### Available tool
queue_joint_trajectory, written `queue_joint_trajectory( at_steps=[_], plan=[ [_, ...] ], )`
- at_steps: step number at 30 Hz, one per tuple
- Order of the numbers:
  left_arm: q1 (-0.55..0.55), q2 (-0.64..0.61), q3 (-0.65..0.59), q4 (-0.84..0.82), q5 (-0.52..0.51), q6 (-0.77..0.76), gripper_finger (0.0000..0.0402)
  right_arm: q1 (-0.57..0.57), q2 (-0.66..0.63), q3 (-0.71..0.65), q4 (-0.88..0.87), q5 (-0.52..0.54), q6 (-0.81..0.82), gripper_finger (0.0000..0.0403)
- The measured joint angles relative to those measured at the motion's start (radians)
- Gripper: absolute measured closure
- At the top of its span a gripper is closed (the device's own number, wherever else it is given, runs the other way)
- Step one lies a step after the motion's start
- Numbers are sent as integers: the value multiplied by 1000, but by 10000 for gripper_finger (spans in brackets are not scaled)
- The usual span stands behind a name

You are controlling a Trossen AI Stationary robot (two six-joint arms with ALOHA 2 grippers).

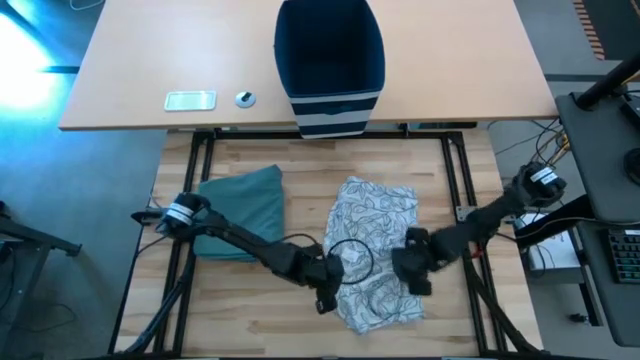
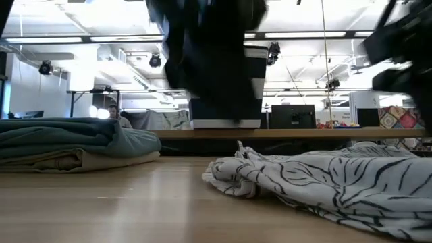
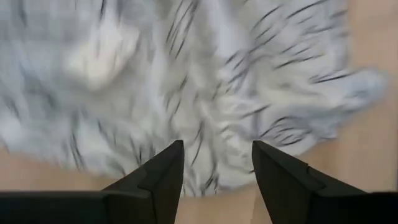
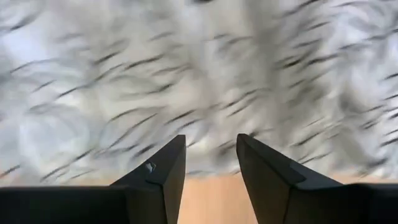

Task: Fold Laundry from Bin
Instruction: Fold the white shirt

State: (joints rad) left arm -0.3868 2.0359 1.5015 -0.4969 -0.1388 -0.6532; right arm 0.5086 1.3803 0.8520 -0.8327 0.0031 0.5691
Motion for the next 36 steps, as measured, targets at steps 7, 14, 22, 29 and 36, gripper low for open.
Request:
queue_joint_trajectory(
  at_steps=[7,14,22,29,36],
  plan=[
    [-108,19,53,46,-56,588,228,339,-2,64,85,44,170,261],
    [-143,115,48,185,-74,694,216,460,84,70,179,42,336,259],
    [-153,235,167,220,-117,793,183,460,204,167,242,28,300,259],
    [-149,364,376,11,-96,782,185,460,306,283,71,77,343,259],
    [-155,410,458,-28,-58,762,240,465,319,288,28,103,347,259]
  ],
)
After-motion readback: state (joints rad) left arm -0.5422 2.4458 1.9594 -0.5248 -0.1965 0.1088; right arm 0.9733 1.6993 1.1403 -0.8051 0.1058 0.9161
